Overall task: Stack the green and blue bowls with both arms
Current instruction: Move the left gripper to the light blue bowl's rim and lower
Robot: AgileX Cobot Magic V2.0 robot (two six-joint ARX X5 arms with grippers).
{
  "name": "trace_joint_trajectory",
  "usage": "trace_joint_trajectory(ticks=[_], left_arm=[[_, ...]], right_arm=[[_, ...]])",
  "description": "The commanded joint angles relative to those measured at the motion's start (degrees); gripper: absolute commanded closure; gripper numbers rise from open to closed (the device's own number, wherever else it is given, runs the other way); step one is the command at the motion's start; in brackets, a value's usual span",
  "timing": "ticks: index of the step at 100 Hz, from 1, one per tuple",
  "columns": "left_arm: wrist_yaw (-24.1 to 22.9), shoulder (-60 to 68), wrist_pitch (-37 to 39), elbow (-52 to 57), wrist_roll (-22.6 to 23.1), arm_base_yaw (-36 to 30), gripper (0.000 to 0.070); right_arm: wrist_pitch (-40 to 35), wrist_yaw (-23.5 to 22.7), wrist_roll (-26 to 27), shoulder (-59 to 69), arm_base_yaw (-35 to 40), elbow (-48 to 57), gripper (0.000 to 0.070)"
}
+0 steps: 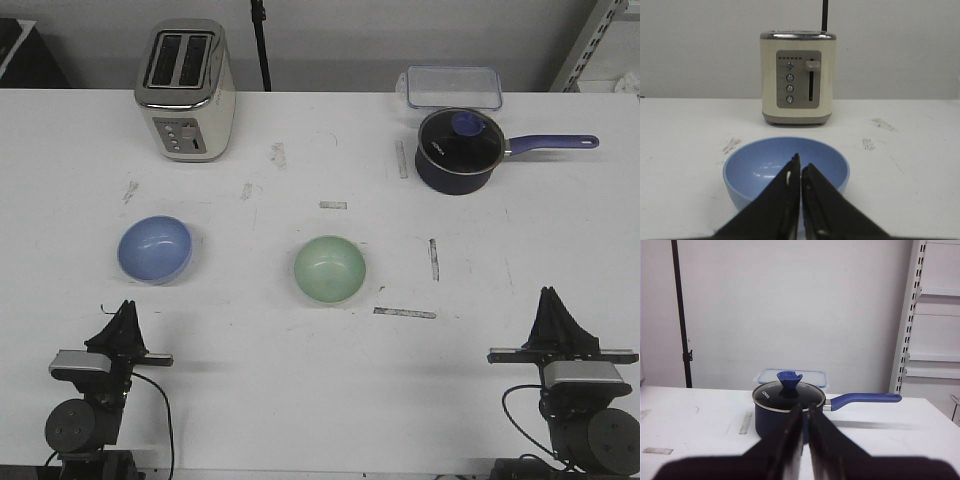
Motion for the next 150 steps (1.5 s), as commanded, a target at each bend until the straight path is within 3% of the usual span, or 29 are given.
trace_joint_trajectory(ticks=[1,39,60,88,120,143,150], left_arm=[[-0.13,-0.11,1.46,-0.22,-0.11,0.04,0.0699],[-0.11,8.63,-2.29,14.58,0.35,0.04,0.0699],[-0.13,21.81,-13.53,27.71,0.37,0.04,0.0699],[-0.13,40.33,-22.40,42.10,0.52,0.04,0.0699],[-0.09,61.18,-40.00,57.18,0.37,0.04,0.0698],[0.70,72.35,-50.69,67.41,-0.46,0.04,0.0698],[1.64,75.12,-53.11,70.62,-3.26,0.15,0.0698]], right_arm=[[0.52,0.00,0.55,-0.09,0.04,-0.15,0.0684],[0.52,0.00,0.55,-0.09,0.04,-0.15,0.0684],[0.52,0.00,0.55,-0.09,0.04,-0.15,0.0684],[0.52,0.00,0.55,-0.09,0.04,-0.15,0.0684],[0.52,0.00,0.55,-0.09,0.04,-0.15,0.0684],[0.52,0.00,0.55,-0.09,0.04,-0.15,0.0684],[0.52,0.00,0.55,-0.09,0.04,-0.15,0.0684]])
